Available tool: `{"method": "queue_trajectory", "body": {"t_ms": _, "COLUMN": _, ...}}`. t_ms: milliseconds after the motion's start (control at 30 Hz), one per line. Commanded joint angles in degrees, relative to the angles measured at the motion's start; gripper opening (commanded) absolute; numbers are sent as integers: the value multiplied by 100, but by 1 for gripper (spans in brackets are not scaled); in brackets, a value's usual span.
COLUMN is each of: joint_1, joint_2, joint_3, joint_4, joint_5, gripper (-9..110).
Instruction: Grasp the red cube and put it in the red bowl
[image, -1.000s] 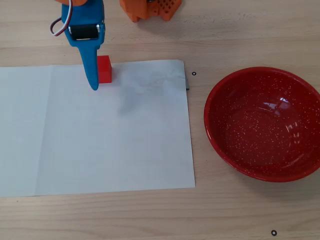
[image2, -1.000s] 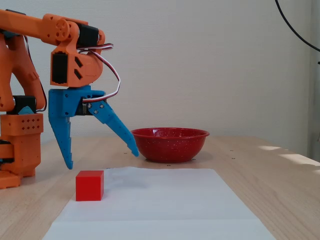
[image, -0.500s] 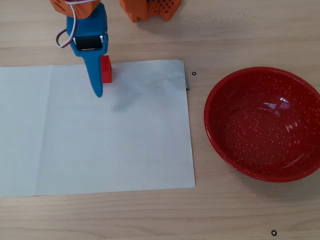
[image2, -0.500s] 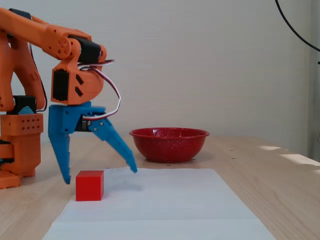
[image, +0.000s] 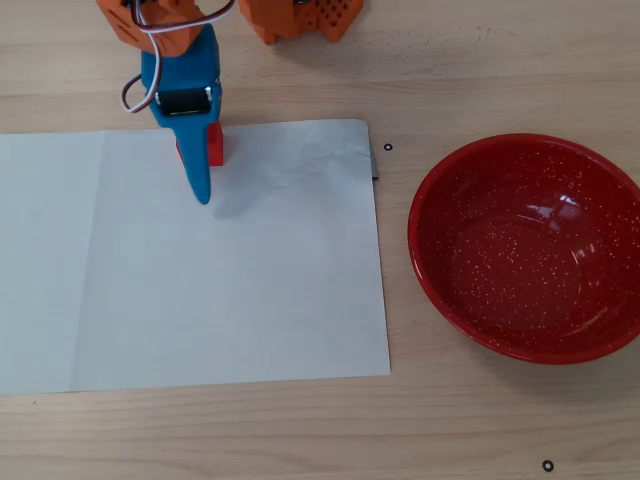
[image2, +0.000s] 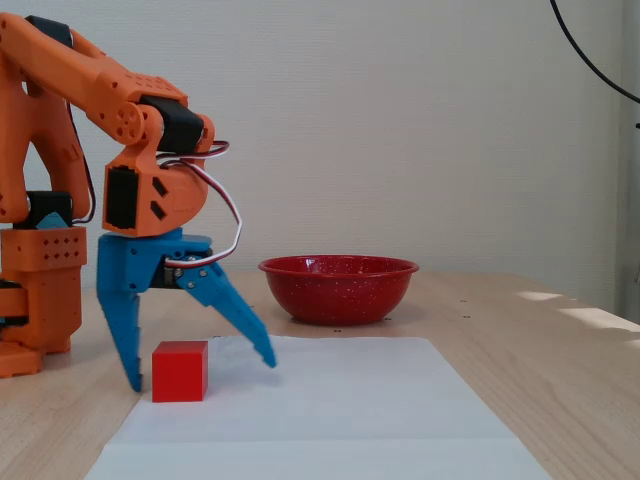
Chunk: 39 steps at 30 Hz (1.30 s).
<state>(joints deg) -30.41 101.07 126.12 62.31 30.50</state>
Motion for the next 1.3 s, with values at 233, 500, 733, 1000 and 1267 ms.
{"method": "queue_trajectory", "body": {"t_ms": 233, "joint_1": 167, "joint_2": 220, "joint_3": -97, "joint_4": -229, "joint_5": -202, "gripper": 53}}
{"method": "queue_trajectory", "body": {"t_ms": 500, "joint_1": 185, "joint_2": 176, "joint_3": -114, "joint_4": -281, "joint_5": -299, "gripper": 47}}
{"method": "queue_trajectory", "body": {"t_ms": 733, "joint_1": 132, "joint_2": 167, "joint_3": -202, "joint_4": -237, "joint_5": -281, "gripper": 34}}
{"method": "queue_trajectory", "body": {"t_ms": 1000, "joint_1": 88, "joint_2": 255, "joint_3": -220, "joint_4": -141, "joint_5": -193, "gripper": 16}}
{"method": "queue_trajectory", "body": {"t_ms": 1267, "joint_1": 62, "joint_2": 325, "joint_3": -246, "joint_4": 70, "joint_5": -88, "gripper": 0}}
